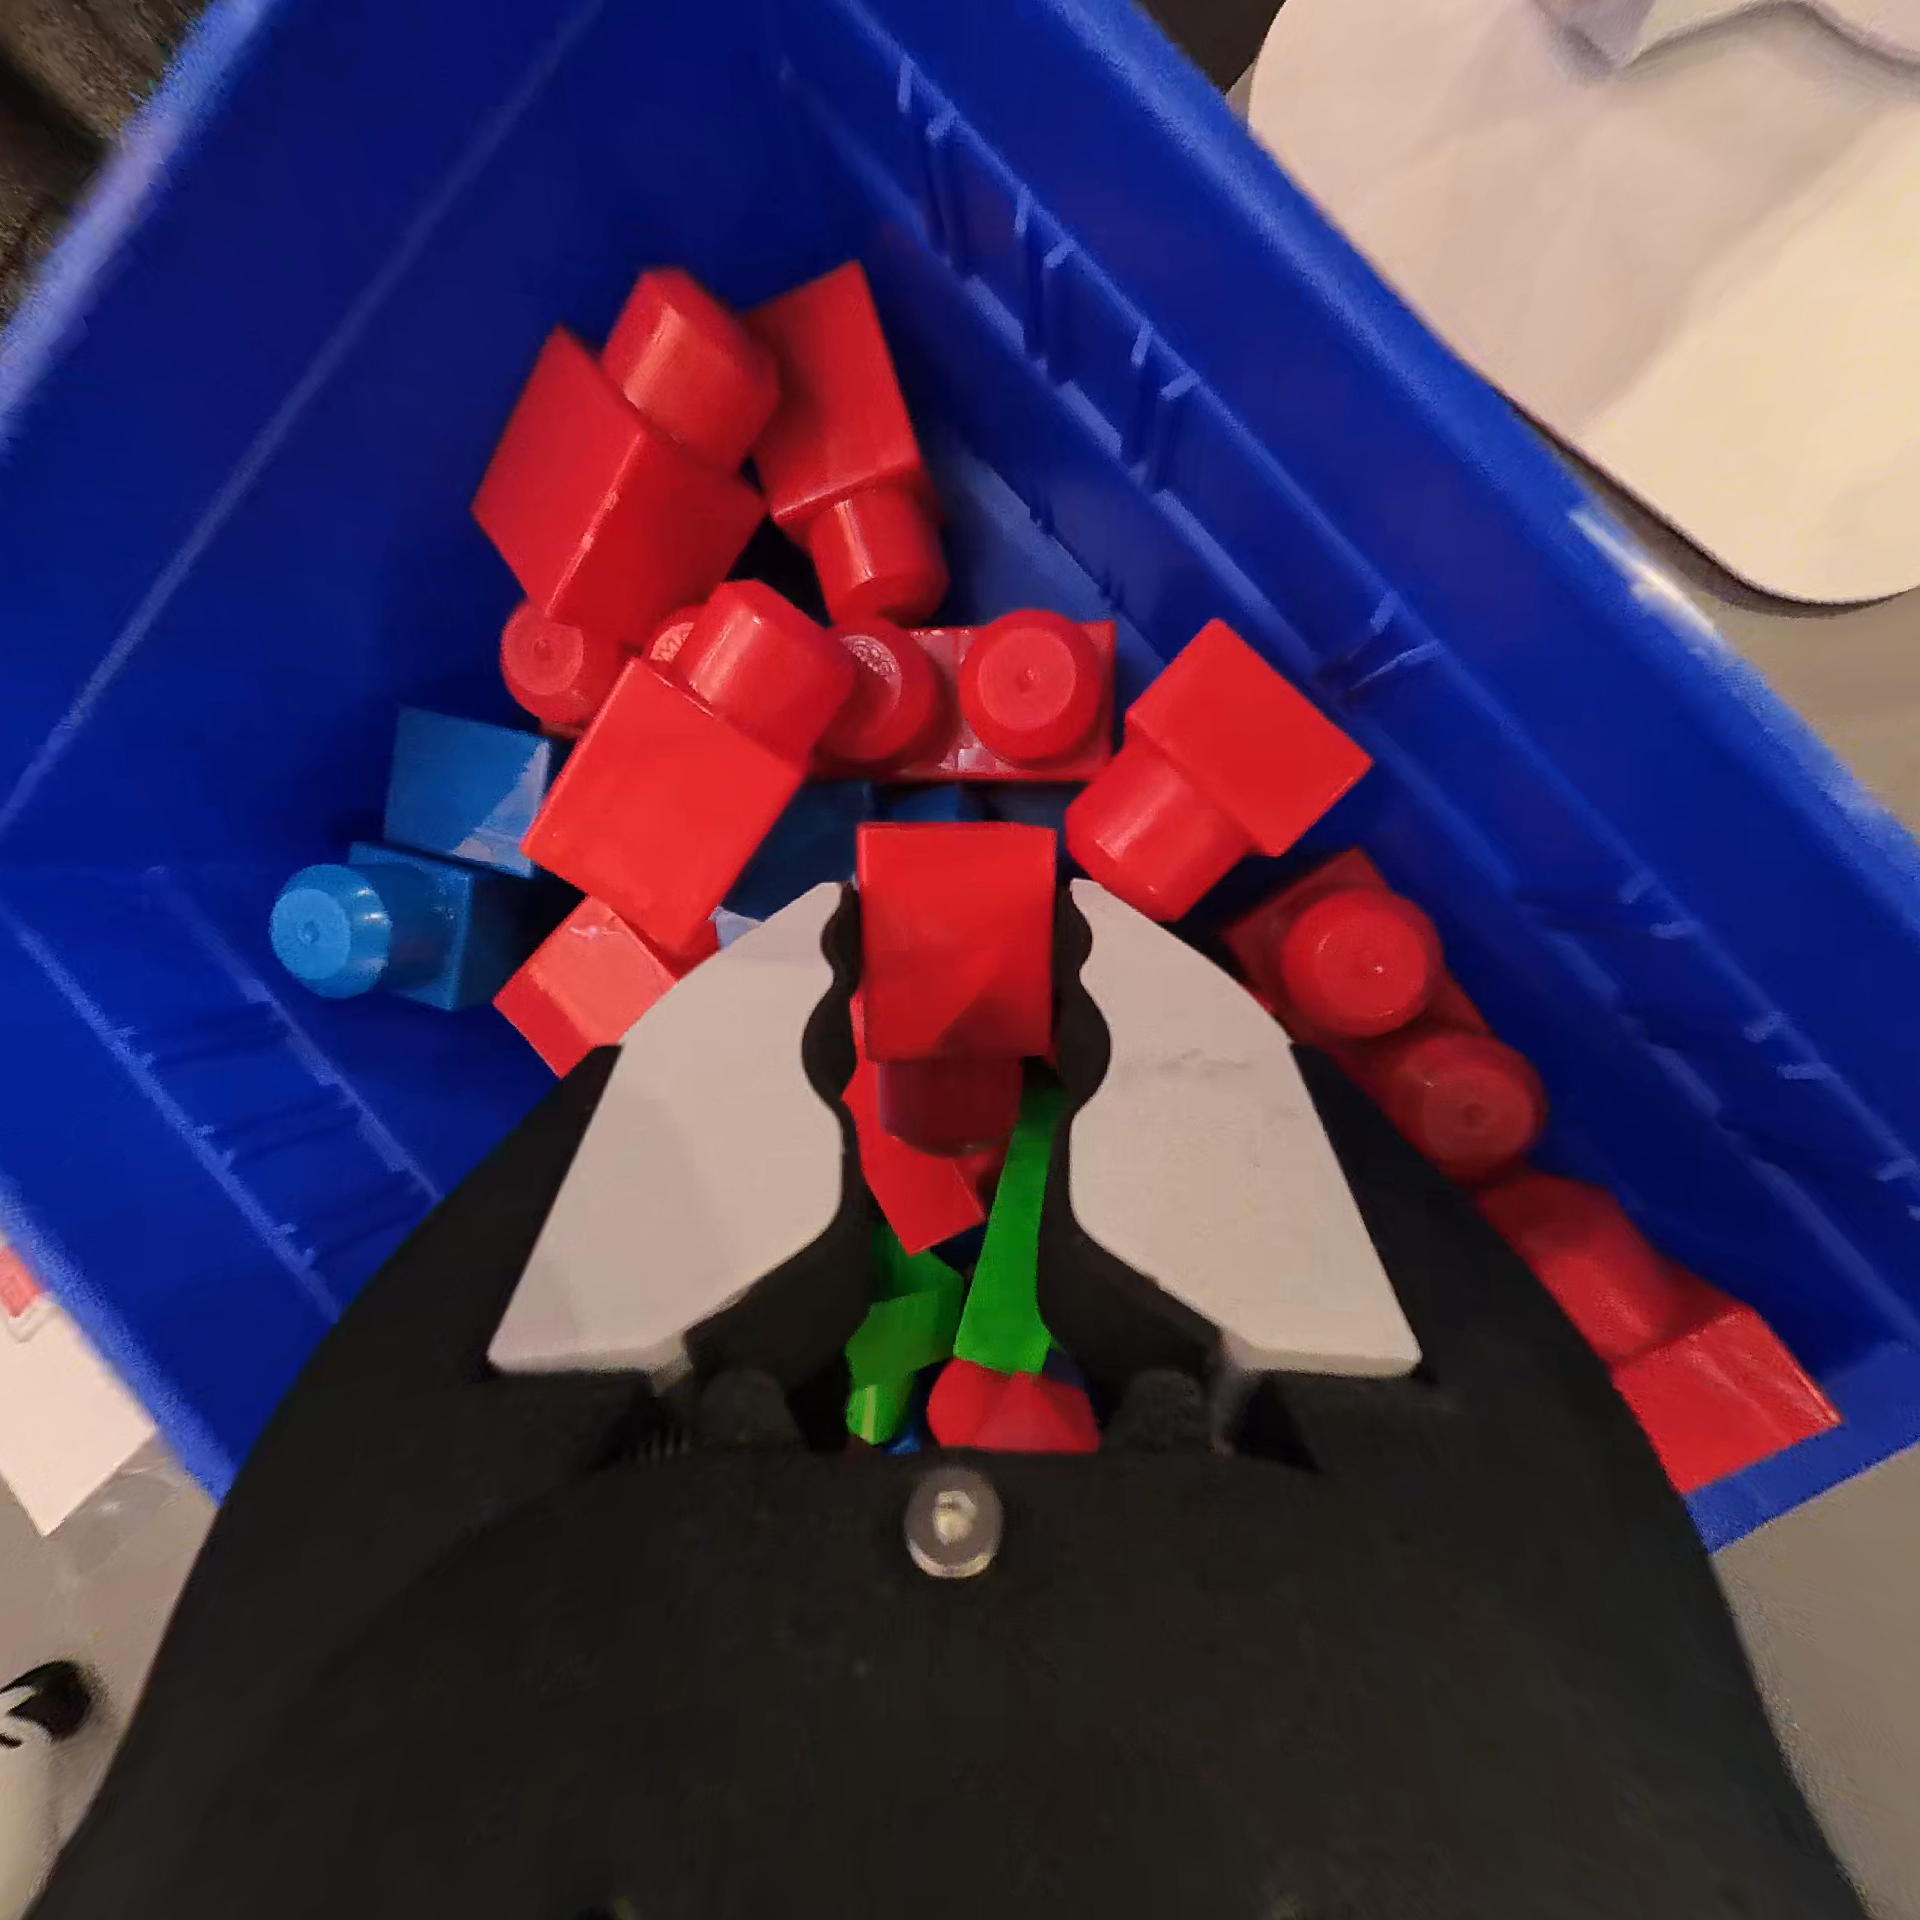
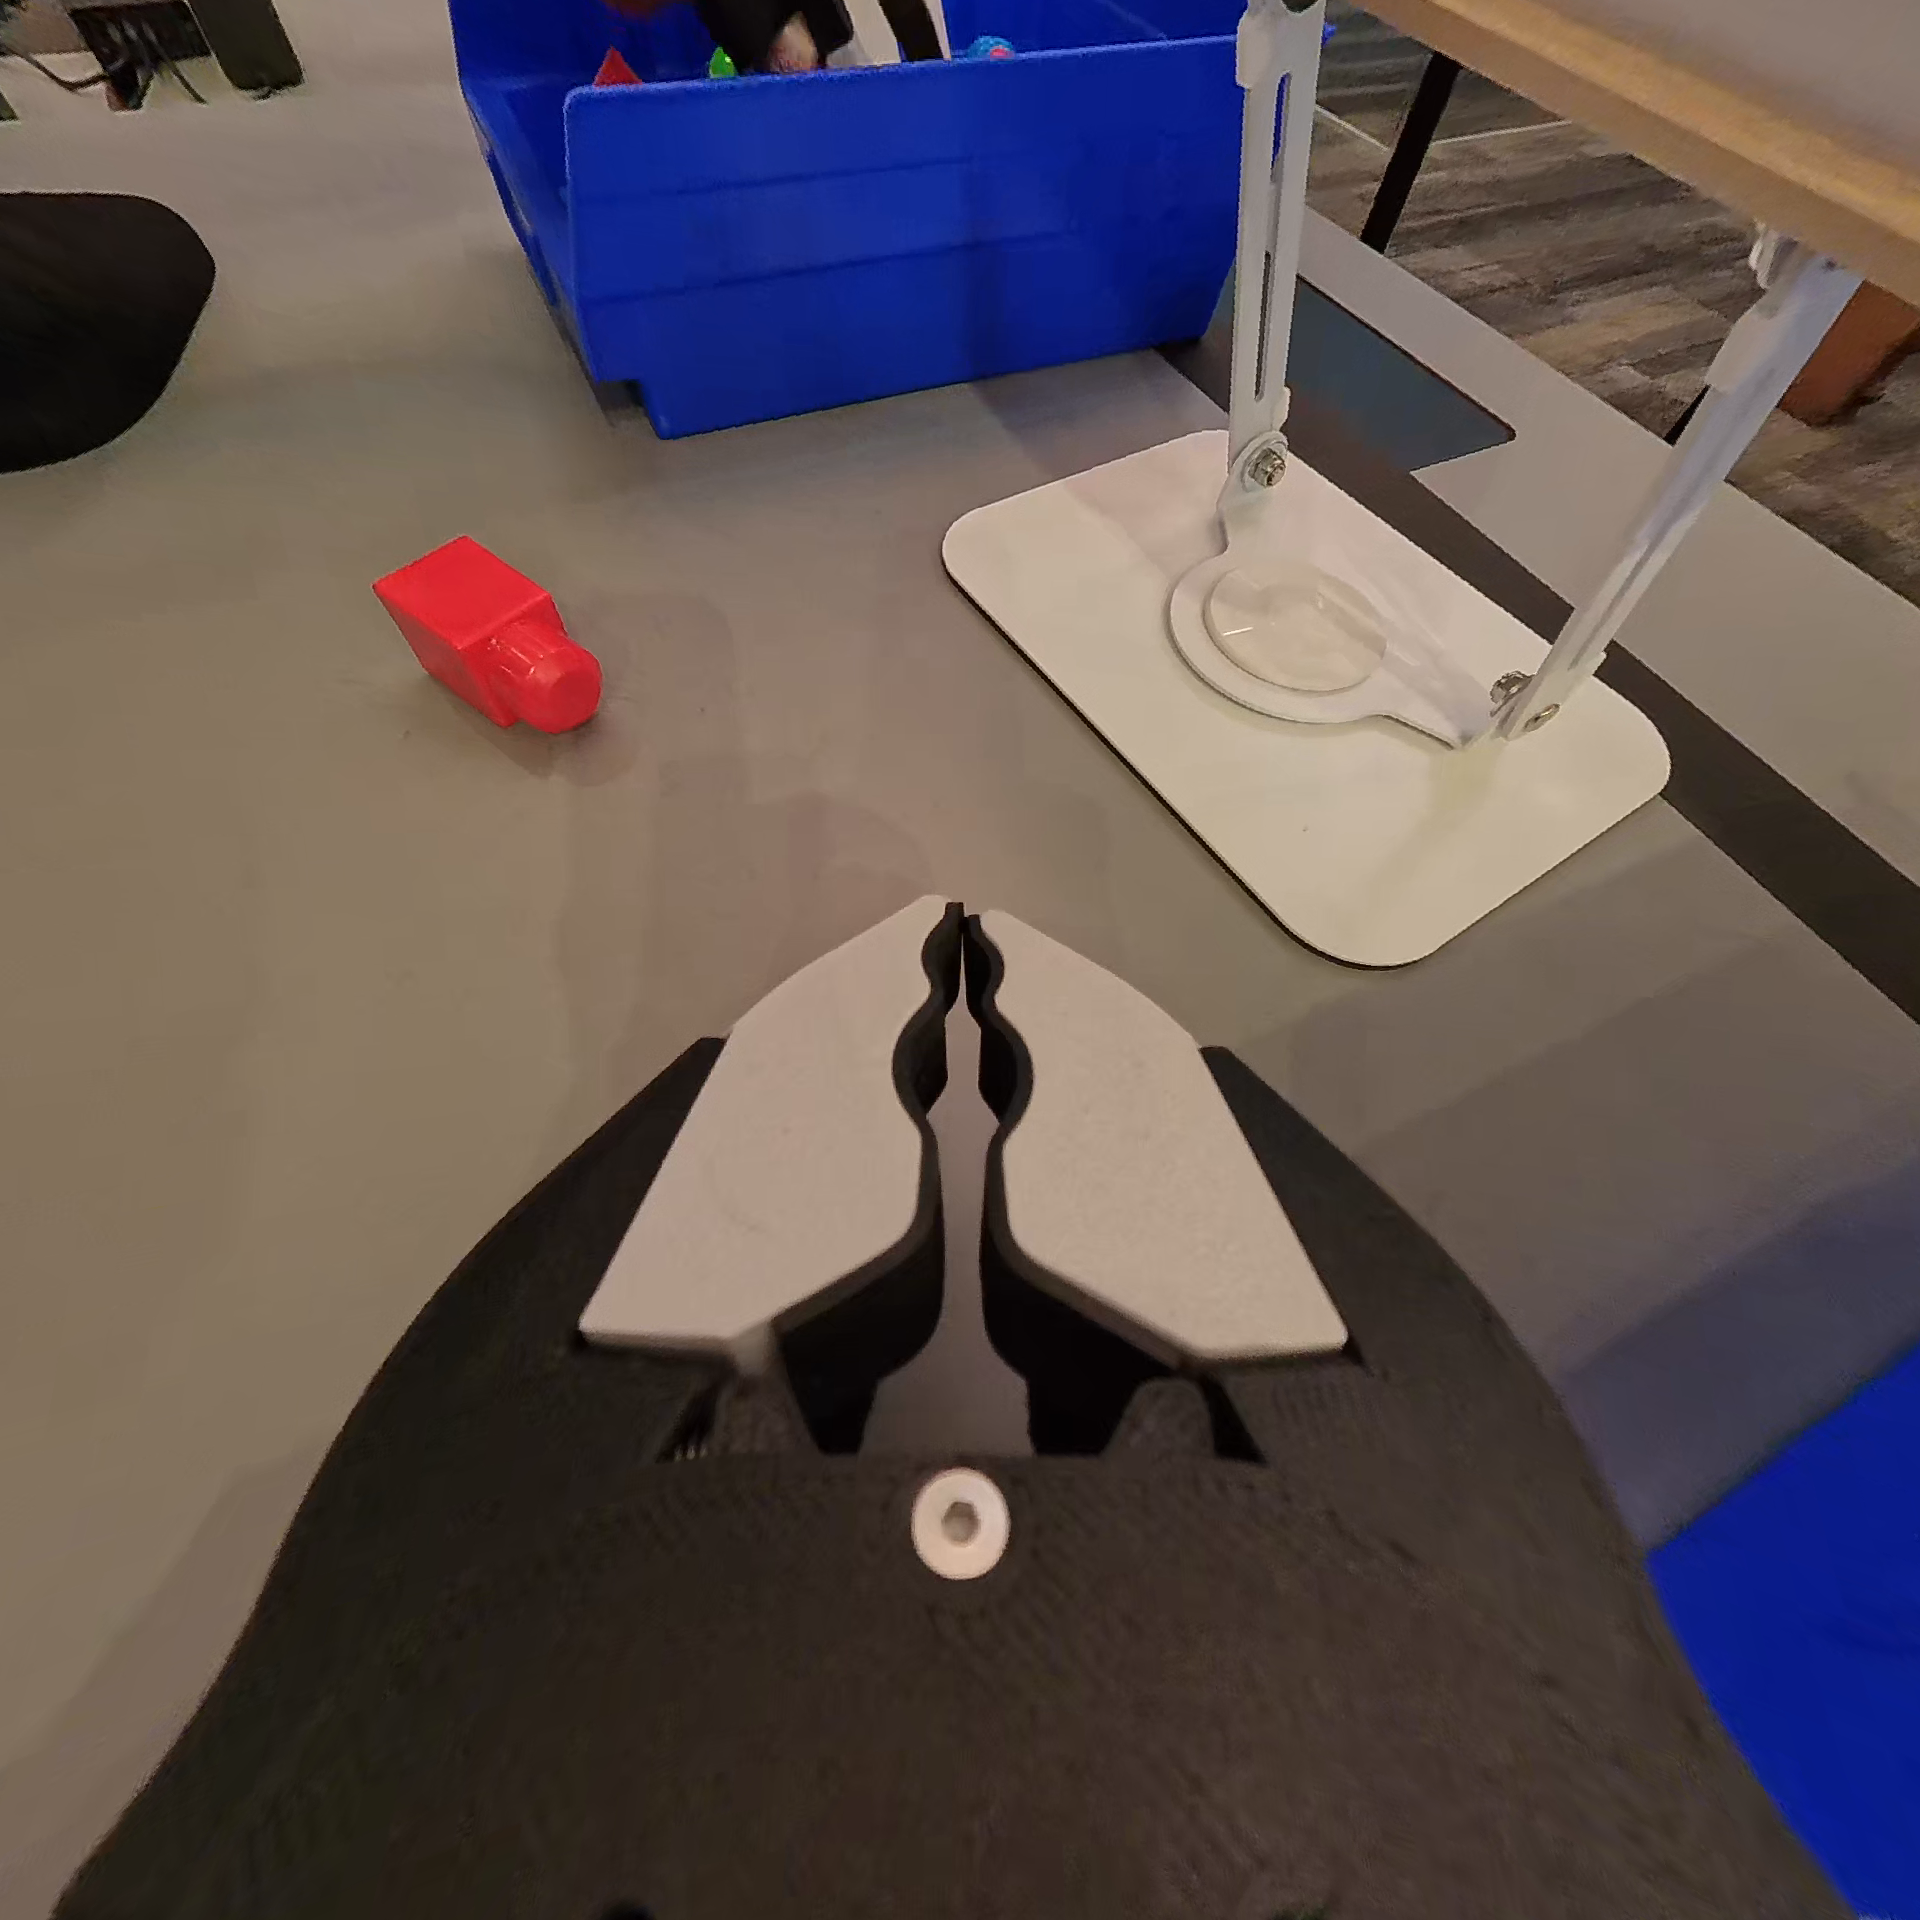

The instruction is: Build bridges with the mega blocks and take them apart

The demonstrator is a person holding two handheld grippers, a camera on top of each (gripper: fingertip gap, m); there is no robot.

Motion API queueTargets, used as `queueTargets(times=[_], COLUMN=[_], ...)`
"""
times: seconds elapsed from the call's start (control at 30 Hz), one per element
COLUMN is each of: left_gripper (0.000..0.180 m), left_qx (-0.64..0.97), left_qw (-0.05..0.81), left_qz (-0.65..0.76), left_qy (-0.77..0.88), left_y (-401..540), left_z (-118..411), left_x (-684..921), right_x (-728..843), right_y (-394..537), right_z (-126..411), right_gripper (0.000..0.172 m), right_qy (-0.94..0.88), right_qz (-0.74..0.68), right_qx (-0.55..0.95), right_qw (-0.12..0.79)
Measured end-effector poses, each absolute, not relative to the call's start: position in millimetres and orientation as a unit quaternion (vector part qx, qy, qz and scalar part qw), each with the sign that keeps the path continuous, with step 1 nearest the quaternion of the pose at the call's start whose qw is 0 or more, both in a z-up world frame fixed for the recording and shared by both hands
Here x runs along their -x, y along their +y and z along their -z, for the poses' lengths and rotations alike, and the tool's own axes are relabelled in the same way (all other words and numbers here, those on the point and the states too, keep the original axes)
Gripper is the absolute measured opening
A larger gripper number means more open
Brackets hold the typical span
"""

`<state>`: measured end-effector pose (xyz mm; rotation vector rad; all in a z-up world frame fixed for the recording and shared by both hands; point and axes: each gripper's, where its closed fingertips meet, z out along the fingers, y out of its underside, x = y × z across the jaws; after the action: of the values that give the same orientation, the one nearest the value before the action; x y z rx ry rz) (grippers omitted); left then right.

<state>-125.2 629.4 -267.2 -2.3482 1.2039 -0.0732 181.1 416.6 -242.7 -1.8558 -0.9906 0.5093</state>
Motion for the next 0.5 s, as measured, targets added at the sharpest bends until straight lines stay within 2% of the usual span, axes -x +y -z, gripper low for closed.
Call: queueTargets(times=[0.17,0.3,0.37,0.5], left_gripper=[0.034,0.034,0.034,0.034], left_qx=[0.844,0.806,0.774,0.722], left_qw=[0.300,0.303,0.297,0.246], left_qz=[0.040,0.098,0.141,0.169], left_qy=[0.443,0.499,0.541,0.624], left_y=[603,518,463,375], left_z=[213,170,170,206], left_x=[124,87,55,9], right_x=[-182,-180,-179,-179], right_y=[417,416,416,416], right_z=[241,243,243,244], right_gripper=[0.000,0.000,0.000,0.000], right_qy=[-0.404,-0.407,-0.409,-0.408], right_qz=[-0.209,-0.210,-0.209,-0.208], right_qx=[0.756,0.756,0.756,0.757], right_qw=[0.471,0.468,0.467,0.467])
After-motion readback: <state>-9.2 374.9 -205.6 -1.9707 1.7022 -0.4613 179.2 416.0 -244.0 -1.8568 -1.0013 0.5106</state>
